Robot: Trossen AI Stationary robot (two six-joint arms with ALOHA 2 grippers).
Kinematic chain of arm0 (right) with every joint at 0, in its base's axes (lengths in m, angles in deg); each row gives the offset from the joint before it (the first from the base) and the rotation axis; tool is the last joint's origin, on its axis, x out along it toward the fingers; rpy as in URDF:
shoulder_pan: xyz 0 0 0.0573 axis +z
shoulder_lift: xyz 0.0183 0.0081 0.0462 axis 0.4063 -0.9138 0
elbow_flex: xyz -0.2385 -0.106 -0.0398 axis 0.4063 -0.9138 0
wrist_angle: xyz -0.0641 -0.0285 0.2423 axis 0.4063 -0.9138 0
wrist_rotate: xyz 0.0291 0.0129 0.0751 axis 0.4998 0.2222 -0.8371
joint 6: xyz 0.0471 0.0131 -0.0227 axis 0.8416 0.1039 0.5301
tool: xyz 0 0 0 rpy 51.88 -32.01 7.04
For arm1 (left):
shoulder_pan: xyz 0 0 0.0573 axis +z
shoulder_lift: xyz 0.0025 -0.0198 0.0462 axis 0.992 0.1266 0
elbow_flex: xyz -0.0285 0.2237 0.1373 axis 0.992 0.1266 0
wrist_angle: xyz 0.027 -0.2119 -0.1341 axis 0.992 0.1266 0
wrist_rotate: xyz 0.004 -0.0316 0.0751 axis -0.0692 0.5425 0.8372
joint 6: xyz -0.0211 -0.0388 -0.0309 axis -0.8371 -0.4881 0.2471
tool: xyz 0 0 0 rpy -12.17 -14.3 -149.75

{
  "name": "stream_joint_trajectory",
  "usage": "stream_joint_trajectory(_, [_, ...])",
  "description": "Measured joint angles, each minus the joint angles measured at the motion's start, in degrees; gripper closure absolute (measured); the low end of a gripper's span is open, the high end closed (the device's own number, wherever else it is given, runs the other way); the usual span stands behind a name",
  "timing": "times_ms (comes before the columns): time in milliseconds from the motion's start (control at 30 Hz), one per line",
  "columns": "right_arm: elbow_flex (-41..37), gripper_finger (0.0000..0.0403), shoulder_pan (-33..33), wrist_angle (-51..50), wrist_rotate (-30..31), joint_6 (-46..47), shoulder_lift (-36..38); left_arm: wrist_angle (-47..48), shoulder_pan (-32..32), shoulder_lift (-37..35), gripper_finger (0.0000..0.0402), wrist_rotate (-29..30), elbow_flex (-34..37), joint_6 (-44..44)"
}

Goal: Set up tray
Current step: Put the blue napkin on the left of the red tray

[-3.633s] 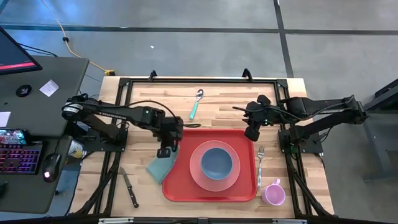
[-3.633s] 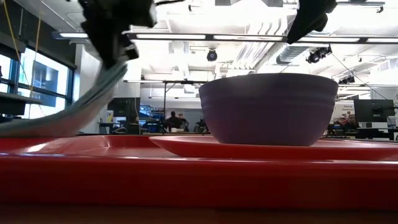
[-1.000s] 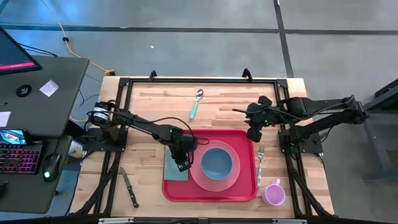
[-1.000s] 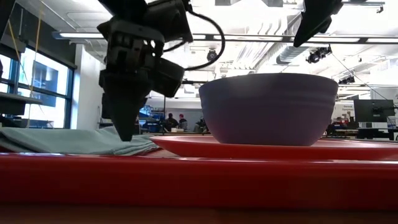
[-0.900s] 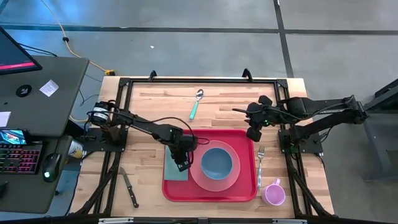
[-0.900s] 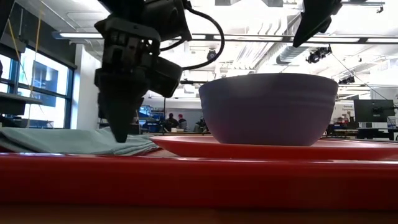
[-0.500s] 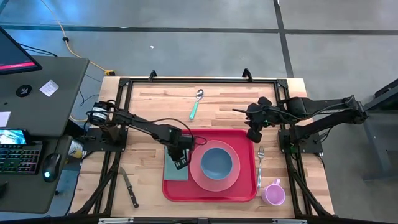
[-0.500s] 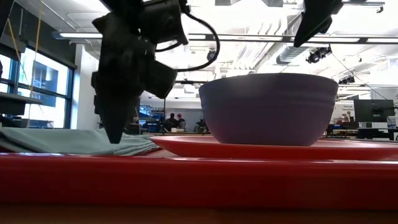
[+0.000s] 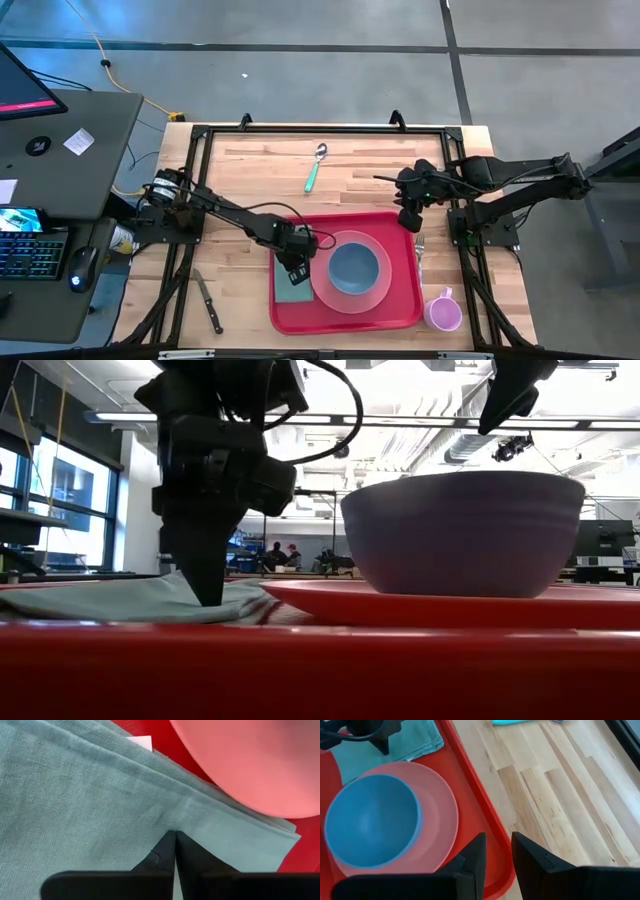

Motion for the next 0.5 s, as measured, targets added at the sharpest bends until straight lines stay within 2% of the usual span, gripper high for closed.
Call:
stream_joint_trajectory(133, [0.0, 0.0329, 0.0, -0.04, 0.0, -0.32, 0.0, -0.07, -0.69, 0.08, 0.0345, -0.96, 0.04, -1.46])
stream_joint_trajectory(400, [0.0, 0.0329, 0.0, -0.1, 0.05, -1.1, 0.0, -2.49, -0.71, -0.12, 0.038, -5.37, 0.28, -3.15])
stream_joint_trajectory(500, [0.0, 0.0329, 0.0, -0.59, -0.34, -1.06, 0.0, -3.88, -1.05, -0.03, 0.038, -5.89, 0.33, -3.16])
